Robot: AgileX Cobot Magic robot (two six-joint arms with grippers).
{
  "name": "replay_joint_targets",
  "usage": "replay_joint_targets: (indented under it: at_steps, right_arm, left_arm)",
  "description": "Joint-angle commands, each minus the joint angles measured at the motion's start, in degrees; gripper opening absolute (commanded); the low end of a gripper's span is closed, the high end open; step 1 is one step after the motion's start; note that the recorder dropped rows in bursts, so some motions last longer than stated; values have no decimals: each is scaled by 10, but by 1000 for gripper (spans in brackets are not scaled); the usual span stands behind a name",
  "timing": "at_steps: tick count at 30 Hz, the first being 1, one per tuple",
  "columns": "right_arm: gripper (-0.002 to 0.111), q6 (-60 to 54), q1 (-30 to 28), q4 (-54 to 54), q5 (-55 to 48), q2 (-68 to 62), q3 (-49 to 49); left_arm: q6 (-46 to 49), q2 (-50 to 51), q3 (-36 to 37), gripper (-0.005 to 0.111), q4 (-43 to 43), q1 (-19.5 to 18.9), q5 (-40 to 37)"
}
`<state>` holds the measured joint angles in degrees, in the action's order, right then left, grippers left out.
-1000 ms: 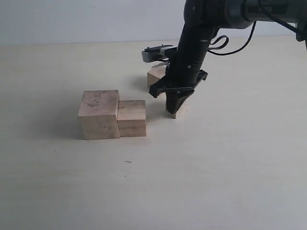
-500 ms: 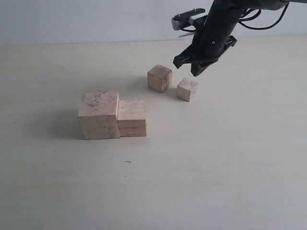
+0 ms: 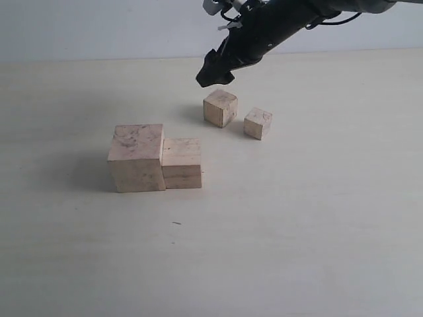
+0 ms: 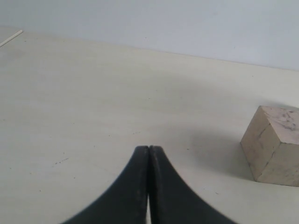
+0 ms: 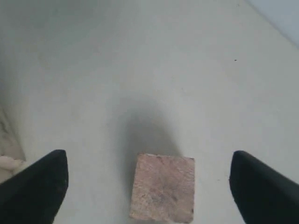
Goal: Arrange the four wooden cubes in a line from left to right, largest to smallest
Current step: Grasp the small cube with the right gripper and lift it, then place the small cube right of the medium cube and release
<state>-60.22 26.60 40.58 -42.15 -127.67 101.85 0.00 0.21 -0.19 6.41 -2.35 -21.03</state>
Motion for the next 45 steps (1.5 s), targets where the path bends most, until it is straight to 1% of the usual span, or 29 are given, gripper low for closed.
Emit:
replay_joint_targets:
  at_steps: [1, 7, 11, 13, 14, 16, 17, 18, 20, 21, 22, 24, 29, 32, 35, 39, 42, 45]
  right_arm:
    - [90, -12, 0, 8, 29, -26, 2]
    - [90, -13, 0, 10, 48, -57, 2]
    - [90, -13, 0, 13, 39, -72, 2]
    - [88, -13, 0, 10, 38, -79, 2]
    - [85, -12, 0, 7, 38, -79, 2]
    - [75, -12, 0, -3, 38, -80, 2]
    - [65, -12, 0, -6, 36, -80, 2]
    - [52, -12, 0, -6, 28, -76, 2]
    - [22, -12, 0, -6, 5, -65, 2]
    - [4, -11, 0, -7, -11, -56, 2]
    - [2, -5, 0, -10, -23, -44, 2]
    - [0, -5, 0, -23, -40, -16, 2]
    - [0, -17, 0, -70, -99, 52, 2]
    - [0, -46, 0, -116, -167, 90, 2]
    - [0, -92, 0, -127, -241, 115, -8]
    - [0, -121, 0, -119, -243, 139, -52]
    - [0, -167, 0, -116, -238, 155, -108]
    - [0, -237, 0, -66, -194, 158, -160]
  left_arm:
    - [0, -2, 2, 0, 3, 3, 3]
    - [0, -2, 2, 0, 3, 3, 3]
    - [0, -2, 2, 0, 3, 3, 3]
    - [0, -2, 2, 0, 3, 3, 3]
    - [0, -2, 2, 0, 3, 3, 3]
    - [0, -2, 2, 0, 3, 3, 3]
    - [0, -2, 2, 0, 3, 3, 3]
    - [0, -2, 2, 0, 3, 3, 3]
    - [0, -2, 2, 0, 3, 3, 3]
    - [0, -2, 2, 0, 3, 3, 3]
    - [0, -2, 2, 0, 3, 3, 3]
    - [0, -2, 2, 0, 3, 3, 3]
    - [0, -2, 2, 0, 3, 3, 3]
    - [0, -2, 2, 0, 3, 3, 3]
    - [0, -2, 2, 0, 3, 3, 3]
    - [0, -2, 2, 0, 3, 3, 3]
    - [0, -2, 2, 0, 3, 3, 3]
    - [0, -2, 2, 0, 3, 3, 3]
